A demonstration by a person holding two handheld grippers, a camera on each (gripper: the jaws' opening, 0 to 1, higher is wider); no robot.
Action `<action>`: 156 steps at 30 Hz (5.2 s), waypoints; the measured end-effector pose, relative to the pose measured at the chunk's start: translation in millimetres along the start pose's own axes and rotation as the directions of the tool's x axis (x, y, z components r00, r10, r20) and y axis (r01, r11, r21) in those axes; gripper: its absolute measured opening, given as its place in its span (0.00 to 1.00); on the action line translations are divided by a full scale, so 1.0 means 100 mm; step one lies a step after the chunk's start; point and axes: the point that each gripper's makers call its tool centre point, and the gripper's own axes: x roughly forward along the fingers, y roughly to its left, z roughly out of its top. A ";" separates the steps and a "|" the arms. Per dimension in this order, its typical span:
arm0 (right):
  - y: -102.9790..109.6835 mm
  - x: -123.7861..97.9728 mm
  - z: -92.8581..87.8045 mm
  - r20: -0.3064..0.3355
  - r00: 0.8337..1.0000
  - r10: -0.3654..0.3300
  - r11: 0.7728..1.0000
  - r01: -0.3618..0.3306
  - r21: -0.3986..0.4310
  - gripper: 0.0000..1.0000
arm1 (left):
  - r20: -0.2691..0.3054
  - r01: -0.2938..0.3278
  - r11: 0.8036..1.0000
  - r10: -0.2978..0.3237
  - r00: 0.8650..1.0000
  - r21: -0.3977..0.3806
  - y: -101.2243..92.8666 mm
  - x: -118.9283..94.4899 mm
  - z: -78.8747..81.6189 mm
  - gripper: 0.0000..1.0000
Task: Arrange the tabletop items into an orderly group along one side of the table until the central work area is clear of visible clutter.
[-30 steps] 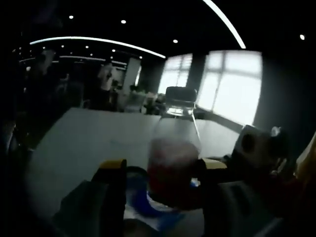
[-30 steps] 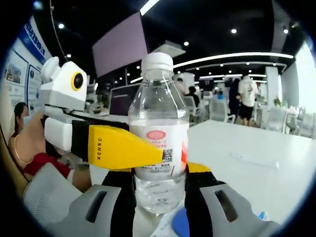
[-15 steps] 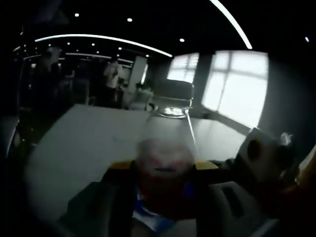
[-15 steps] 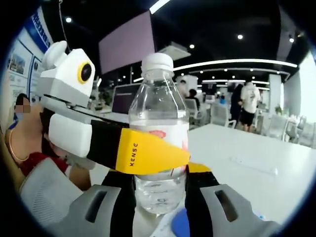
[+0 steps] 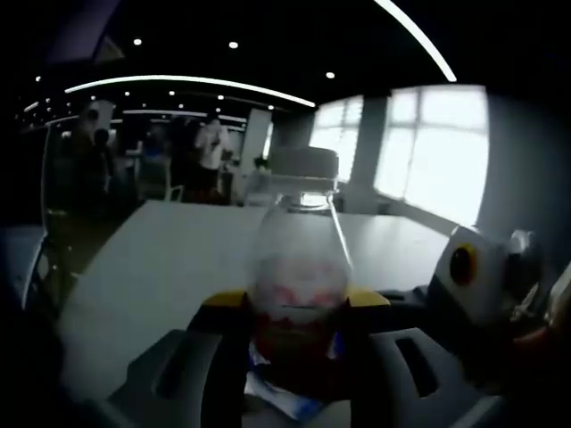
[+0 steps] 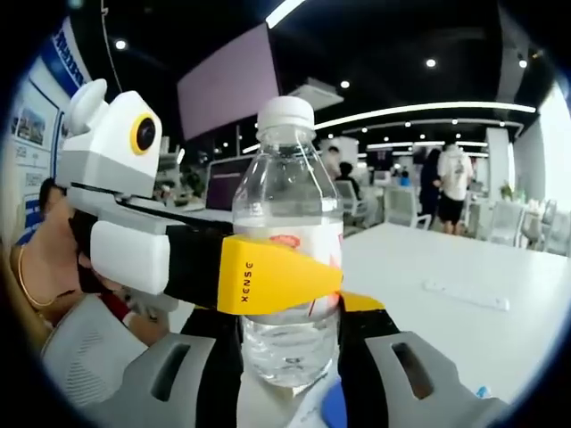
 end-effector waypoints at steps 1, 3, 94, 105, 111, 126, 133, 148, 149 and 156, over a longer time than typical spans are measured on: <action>0.02 -0.01 -0.02 -0.007 1.000 0.021 0.999 -0.021 0.035 0.41 | -0.004 0.000 1.000 0.000 1.000 0.005 0.01 0.00 0.00 0.37; -0.02 -0.01 -0.02 -0.008 1.000 0.025 0.999 -0.025 0.034 0.41 | -0.005 -0.001 1.000 0.001 1.000 0.003 0.02 0.01 -0.01 0.36; -1.14 -0.88 -1.54 -0.484 0.838 -0.253 0.954 0.301 0.023 0.99 | 0.041 -0.415 0.910 0.414 0.909 0.012 2.90 1.85 -0.38 0.37; -1.15 -0.88 -1.58 -0.500 0.827 -0.257 0.950 0.312 0.028 0.99 | 0.079 -0.464 0.886 0.463 0.883 -0.005 3.09 2.06 -0.43 0.37; -1.16 -0.88 -1.56 -0.497 0.825 -0.269 0.949 0.316 0.010 0.96 | 0.059 -0.471 0.879 0.468 0.882 0.071 3.07 2.09 -0.53 0.36; -1.16 -0.89 -1.57 -0.509 0.815 -0.277 0.942 0.335 0.024 0.96 | 0.070 -0.483 0.872 0.478 0.875 0.081 3.03 2.10 -0.59 0.37; -1.16 -0.88 -1.56 -0.504 0.819 -0.274 0.937 0.346 0.055 0.97 | 0.065 -0.514 0.855 0.510 0.858 0.066 3.02 2.03 -0.63 0.37; -1.09 -0.84 -1.58 -0.520 0.818 -0.246 0.942 0.329 0.071 0.99 | 0.058 -0.545 0.838 0.542 0.838 0.044 2.99 1.97 -0.64 0.38; -1.08 -0.84 -1.58 -0.521 0.818 -0.244 0.943 0.326 0.070 0.99 | 0.057 -0.546 0.836 0.544 0.837 0.046 2.99 1.96 -0.64 0.38; -1.04 -0.82 -1.58 -0.524 0.819 -0.234 0.947 0.314 0.066 0.99 | 0.055 -0.548 0.835 0.546 0.836 0.051 2.99 1.93 -0.64 0.38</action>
